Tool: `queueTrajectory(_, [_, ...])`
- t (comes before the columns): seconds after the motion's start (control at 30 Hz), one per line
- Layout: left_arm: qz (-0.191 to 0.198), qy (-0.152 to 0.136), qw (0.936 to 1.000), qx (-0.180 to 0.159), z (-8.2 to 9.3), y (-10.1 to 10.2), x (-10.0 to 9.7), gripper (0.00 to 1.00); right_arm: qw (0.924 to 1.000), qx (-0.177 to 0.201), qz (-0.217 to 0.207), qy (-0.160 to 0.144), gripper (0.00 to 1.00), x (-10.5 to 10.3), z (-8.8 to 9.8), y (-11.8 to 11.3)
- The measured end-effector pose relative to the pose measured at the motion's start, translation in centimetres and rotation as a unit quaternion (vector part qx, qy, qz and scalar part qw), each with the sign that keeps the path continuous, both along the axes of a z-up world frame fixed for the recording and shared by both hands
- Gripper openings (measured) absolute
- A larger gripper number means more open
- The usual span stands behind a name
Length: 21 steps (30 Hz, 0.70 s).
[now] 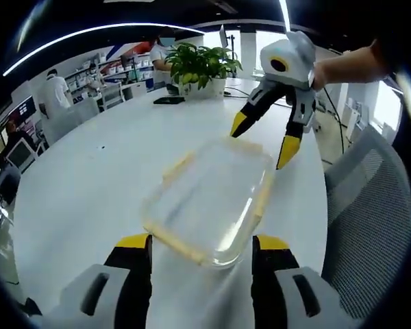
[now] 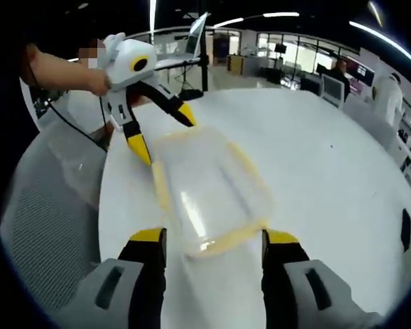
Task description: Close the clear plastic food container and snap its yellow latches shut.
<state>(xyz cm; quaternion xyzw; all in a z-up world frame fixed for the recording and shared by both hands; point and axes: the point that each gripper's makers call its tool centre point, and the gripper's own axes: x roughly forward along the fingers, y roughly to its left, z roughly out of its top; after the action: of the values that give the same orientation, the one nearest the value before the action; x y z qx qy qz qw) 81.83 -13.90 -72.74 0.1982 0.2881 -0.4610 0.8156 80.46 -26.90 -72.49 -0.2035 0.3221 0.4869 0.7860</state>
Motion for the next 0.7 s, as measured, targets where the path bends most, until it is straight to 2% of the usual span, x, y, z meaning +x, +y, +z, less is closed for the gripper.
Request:
queueTrajectory(0.3, [-0.006, 0.005, 0.9999, 0.008, -0.5, -0.1, 0.3, 0.52, 0.9999, -0.008, -0.005, -0.003, 0.5, 0.1, -0.6, 0.0])
queueTrajectory(0.7, [0.0, 0.007, 0.9999, 0.013, -0.4, 0.5, 2.8, 0.52, 0.9999, -0.015, -0.004, -0.007, 0.49, 2.8, -0.4, 0.6])
